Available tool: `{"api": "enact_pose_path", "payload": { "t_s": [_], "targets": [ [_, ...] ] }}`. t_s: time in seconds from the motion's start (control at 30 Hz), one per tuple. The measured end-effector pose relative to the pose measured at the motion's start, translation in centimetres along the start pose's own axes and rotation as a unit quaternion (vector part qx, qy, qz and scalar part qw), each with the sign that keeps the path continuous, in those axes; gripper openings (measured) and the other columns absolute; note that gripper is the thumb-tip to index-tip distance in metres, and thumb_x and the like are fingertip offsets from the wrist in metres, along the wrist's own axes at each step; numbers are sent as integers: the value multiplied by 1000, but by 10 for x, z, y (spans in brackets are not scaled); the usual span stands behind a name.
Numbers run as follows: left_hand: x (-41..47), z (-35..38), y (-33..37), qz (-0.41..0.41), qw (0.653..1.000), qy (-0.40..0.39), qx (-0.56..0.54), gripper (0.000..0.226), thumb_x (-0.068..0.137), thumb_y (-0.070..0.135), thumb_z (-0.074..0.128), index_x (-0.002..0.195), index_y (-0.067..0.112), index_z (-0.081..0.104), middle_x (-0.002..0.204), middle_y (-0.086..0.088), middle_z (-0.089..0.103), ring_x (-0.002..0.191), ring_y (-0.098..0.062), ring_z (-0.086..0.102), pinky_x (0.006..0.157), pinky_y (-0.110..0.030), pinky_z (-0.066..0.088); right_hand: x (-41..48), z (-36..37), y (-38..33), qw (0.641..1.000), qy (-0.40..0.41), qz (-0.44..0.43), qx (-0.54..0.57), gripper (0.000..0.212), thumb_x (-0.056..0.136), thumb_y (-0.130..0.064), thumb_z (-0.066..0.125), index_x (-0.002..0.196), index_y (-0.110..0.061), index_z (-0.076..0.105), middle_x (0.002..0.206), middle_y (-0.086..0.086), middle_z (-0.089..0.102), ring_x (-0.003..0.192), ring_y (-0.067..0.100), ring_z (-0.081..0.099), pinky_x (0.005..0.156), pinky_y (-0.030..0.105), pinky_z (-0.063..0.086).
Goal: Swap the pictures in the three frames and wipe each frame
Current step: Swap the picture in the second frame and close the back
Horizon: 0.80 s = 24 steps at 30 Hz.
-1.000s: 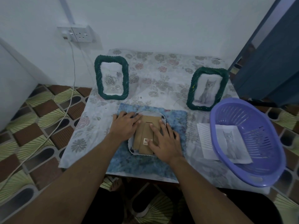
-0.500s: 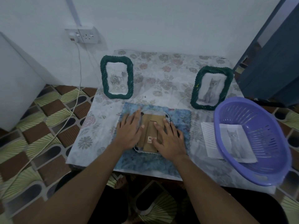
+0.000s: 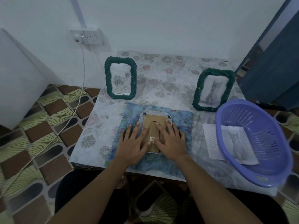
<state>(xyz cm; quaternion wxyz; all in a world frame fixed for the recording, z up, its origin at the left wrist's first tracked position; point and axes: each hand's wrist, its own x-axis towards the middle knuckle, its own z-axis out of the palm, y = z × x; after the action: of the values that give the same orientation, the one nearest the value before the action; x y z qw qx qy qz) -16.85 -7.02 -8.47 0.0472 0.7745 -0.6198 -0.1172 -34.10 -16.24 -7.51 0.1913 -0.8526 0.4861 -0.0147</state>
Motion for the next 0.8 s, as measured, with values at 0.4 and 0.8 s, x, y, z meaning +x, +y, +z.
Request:
{"api": "enact_pose_path", "payload": {
  "t_s": [0.4,0.8],
  "targets": [
    [-1,0,0,2,1000,16,-6,72,88,75,0,154,45,-2,166,3,-2,152,-27,-1,121,-48,-1,28,-19,-12,983,86,134,88,52,101,-42,42,149,-24,35,145,7,35,135,28,36,110,47,27],
    [0,3,-1,3,1000,20,1,70,91,72,5,155,43,1,166,2,0,152,-27,0,121,-50,0,39,-30,-14,968,54,189,154,49,94,-38,60,139,-25,46,145,7,34,136,29,31,111,49,28]
  ]
}}
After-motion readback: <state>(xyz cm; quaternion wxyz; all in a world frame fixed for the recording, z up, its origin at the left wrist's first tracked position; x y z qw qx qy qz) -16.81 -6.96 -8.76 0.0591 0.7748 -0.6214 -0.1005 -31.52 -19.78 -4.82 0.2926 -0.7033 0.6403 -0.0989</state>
